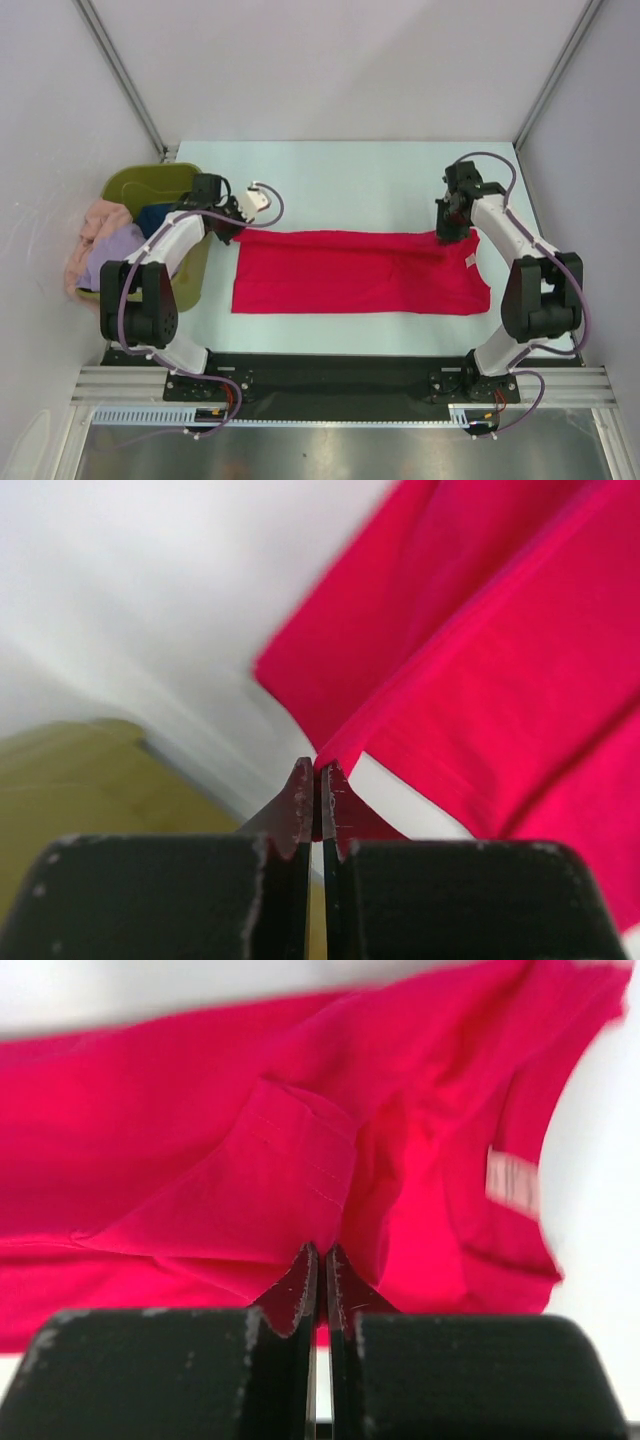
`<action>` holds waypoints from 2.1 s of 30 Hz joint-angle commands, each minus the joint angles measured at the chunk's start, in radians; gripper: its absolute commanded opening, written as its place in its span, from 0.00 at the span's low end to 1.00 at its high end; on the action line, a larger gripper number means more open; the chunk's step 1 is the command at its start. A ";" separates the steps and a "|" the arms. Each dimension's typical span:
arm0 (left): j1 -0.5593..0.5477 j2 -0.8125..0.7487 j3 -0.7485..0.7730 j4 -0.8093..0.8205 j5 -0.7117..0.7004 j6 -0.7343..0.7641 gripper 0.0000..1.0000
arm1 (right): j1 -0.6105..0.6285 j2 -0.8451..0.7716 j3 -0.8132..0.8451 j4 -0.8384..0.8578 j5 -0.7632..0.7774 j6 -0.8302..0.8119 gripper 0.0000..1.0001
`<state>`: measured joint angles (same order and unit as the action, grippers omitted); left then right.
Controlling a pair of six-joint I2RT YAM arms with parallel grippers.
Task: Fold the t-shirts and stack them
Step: Fold the tshirt
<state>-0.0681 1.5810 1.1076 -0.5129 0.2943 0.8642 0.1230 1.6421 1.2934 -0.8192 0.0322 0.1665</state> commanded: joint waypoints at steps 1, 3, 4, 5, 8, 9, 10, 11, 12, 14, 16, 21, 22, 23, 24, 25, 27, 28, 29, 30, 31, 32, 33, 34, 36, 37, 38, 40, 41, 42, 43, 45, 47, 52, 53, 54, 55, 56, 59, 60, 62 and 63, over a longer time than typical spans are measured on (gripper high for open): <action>0.001 -0.084 -0.061 -0.091 0.048 0.099 0.00 | 0.003 -0.140 -0.080 -0.038 -0.014 0.034 0.00; -0.001 -0.090 -0.103 -0.119 0.069 0.133 0.00 | 0.010 -0.186 -0.158 -0.034 -0.052 0.073 0.00; -0.001 -0.088 -0.115 -0.142 0.069 0.140 0.01 | 0.020 -0.197 -0.183 -0.023 -0.061 0.083 0.00; -0.002 -0.085 -0.127 -0.139 0.066 0.151 0.01 | 0.021 -0.208 -0.212 -0.017 -0.070 0.099 0.00; -0.004 -0.073 -0.156 -0.099 0.034 0.151 0.01 | 0.023 -0.226 -0.290 0.011 -0.077 0.142 0.00; -0.004 -0.069 -0.158 -0.085 0.029 0.151 0.01 | 0.021 -0.226 -0.301 0.017 -0.083 0.148 0.00; -0.004 -0.062 -0.157 -0.082 0.025 0.151 0.02 | 0.021 -0.226 -0.316 0.031 -0.090 0.156 0.00; -0.004 -0.059 -0.155 -0.082 0.023 0.156 0.02 | 0.021 -0.225 -0.322 0.040 -0.095 0.160 0.00; -0.004 -0.058 -0.149 -0.091 0.025 0.156 0.03 | 0.021 -0.226 -0.328 0.048 -0.103 0.166 0.01; -0.004 -0.049 -0.146 -0.102 0.028 0.160 0.06 | 0.023 -0.222 -0.338 0.064 -0.100 0.172 0.07; -0.004 -0.049 -0.144 -0.133 0.032 0.165 0.14 | 0.021 -0.214 -0.339 0.052 -0.077 0.179 0.12; -0.001 -0.067 -0.126 -0.278 0.019 0.229 0.48 | -0.003 -0.235 -0.315 -0.020 -0.064 0.180 0.42; 0.004 -0.075 -0.114 -0.307 0.019 0.237 0.52 | -0.008 -0.246 -0.306 -0.056 -0.064 0.179 0.43; 0.010 -0.078 -0.098 -0.338 0.022 0.251 0.54 | -0.006 -0.257 -0.292 -0.075 -0.061 0.179 0.44; 0.022 -0.084 -0.059 -0.399 0.038 0.252 0.55 | -0.006 -0.280 -0.255 -0.101 -0.052 0.171 0.44; 0.025 -0.087 -0.037 -0.426 0.046 0.248 0.56 | 0.003 -0.289 -0.241 -0.106 -0.052 0.165 0.43; 0.030 -0.085 0.016 -0.447 0.061 0.217 0.56 | 0.010 -0.303 -0.217 -0.084 -0.057 0.145 0.43; 0.028 -0.082 0.029 -0.437 0.084 0.160 0.59 | 0.015 -0.295 -0.210 -0.043 -0.058 0.133 0.42; 0.025 -0.079 0.041 -0.420 0.103 0.124 0.59 | 0.010 -0.277 -0.204 -0.029 -0.054 0.136 0.40; 0.013 -0.076 0.064 -0.399 0.121 0.093 0.59 | 0.006 -0.253 -0.200 -0.018 -0.042 0.137 0.37; 0.004 -0.069 0.076 -0.389 0.150 0.064 0.59 | -0.002 -0.188 -0.172 -0.014 -0.037 0.143 0.29; -0.008 -0.065 0.083 -0.374 0.157 0.005 0.59 | -0.020 -0.161 -0.161 -0.012 -0.034 0.145 0.26; -0.034 -0.064 0.089 -0.330 0.161 -0.028 0.59 | -0.029 -0.136 -0.151 -0.017 -0.006 0.154 0.25; -0.047 -0.065 0.089 -0.303 0.155 -0.098 0.59 | -0.040 -0.107 -0.148 -0.023 0.009 0.160 0.25; -0.079 -0.062 0.080 -0.213 0.132 -0.169 0.59 | -0.075 -0.110 -0.161 -0.026 0.064 0.185 0.27; -0.087 -0.061 0.078 -0.184 0.117 -0.203 0.59 | -0.098 -0.122 -0.173 -0.011 0.074 0.188 0.30; -0.088 -0.046 0.077 -0.155 0.073 -0.268 0.59 | -0.115 -0.154 -0.209 0.006 0.077 0.191 0.31; -0.085 -0.027 0.071 -0.058 0.005 -0.357 0.60 | -0.221 -0.179 -0.235 0.075 0.020 0.188 0.39; -0.081 -0.015 0.067 -0.026 -0.064 -0.379 0.61 | -0.236 -0.191 -0.249 0.098 0.000 0.182 0.43; -0.075 0.003 0.058 0.044 -0.093 -0.402 0.63 | -0.255 -0.192 -0.256 0.126 -0.020 0.160 0.46; -0.072 0.013 0.051 0.077 -0.124 -0.439 0.64 | -0.261 -0.192 -0.262 0.179 -0.025 0.151 0.51; -0.070 0.046 0.049 0.140 -0.188 -0.467 0.66 | -0.279 -0.168 -0.275 0.228 -0.084 0.152 0.52; -0.068 0.074 0.057 0.152 -0.204 -0.479 0.67 | -0.304 -0.137 -0.270 0.290 -0.103 0.168 0.50; -0.067 0.180 0.052 0.194 -0.222 -0.473 0.67 | -0.322 -0.009 -0.214 0.373 -0.137 0.173 0.28; -0.067 0.189 0.046 0.203 -0.228 -0.469 0.67 | -0.325 0.005 -0.198 0.371 -0.126 0.169 0.21; -0.067 0.197 0.037 0.220 -0.231 -0.464 0.68 | -0.329 0.018 -0.181 0.368 -0.109 0.166 0.14; -0.067 0.206 0.034 0.226 -0.234 -0.455 0.68 | -0.333 0.040 -0.166 0.373 -0.112 0.163 0.03; -0.067 0.223 0.031 0.231 -0.233 -0.447 0.68 | -0.341 0.050 -0.136 0.376 -0.120 0.159 0.00; -0.067 0.258 0.032 0.238 -0.215 -0.438 0.66 | -0.341 0.103 -0.076 0.391 -0.147 0.156 0.00; -0.067 0.267 0.037 0.232 -0.210 -0.439 0.63 | -0.341 0.119 -0.062 0.390 -0.141 0.157 0.00; -0.067 0.287 0.041 0.226 -0.202 -0.444 0.58 | -0.341 0.168 -0.016 0.374 -0.124 0.160 0.00; -0.067 0.293 0.052 0.214 -0.196 -0.445 0.51 | -0.341 0.185 0.001 0.361 -0.126 0.160 0.00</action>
<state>-0.1379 1.8454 1.1408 -0.3145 0.0864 0.4232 -0.2119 1.7794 1.2182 -0.4858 -0.0967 0.3363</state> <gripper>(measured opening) 0.553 0.030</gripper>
